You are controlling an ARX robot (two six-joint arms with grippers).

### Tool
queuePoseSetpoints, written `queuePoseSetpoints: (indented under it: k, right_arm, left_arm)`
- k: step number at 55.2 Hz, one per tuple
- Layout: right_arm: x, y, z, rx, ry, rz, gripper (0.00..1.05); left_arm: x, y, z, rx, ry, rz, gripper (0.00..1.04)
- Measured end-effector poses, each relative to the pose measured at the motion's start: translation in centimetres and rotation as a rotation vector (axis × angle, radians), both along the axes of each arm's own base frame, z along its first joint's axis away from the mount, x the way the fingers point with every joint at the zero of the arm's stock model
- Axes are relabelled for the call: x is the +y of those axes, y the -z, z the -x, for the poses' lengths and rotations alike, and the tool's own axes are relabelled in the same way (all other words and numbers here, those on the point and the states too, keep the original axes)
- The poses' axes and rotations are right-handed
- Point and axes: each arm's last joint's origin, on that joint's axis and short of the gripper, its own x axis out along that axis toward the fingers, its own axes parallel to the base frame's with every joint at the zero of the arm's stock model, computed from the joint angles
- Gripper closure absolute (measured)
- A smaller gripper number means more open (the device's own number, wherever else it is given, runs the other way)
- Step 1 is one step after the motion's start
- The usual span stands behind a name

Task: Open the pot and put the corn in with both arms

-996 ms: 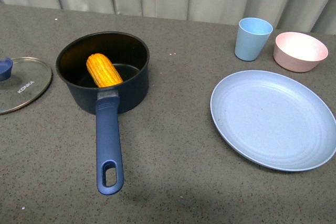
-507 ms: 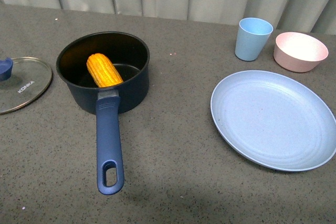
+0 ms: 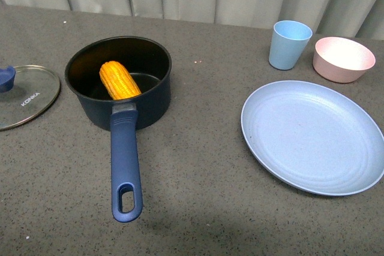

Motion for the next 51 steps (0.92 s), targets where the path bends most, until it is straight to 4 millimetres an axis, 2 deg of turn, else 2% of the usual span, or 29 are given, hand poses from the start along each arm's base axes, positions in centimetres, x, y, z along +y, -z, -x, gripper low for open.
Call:
queuePoseSetpoints:
  k: [7,15,23,51]
  right_arm:
    - [0.00,0.00,0.00,0.000,0.000,0.000,0.64]
    - [0.00,0.00,0.00,0.000,0.000,0.000,0.32]
    - [0.00,0.00,0.00,0.000,0.000,0.000,0.08]
    - [0.00,0.00,0.00,0.000,0.000,-0.001,0.09]
  left_arm:
    - [0.00,0.00,0.00,0.000,0.000,0.000,0.07]
    - [0.00,0.00,0.00,0.000,0.000,0.000,0.07]
    - [0.00,0.00,0.00,0.000,0.000,0.000,0.07]
    - [0.00,0.00,0.00,0.000,0.000,0.000,0.07]
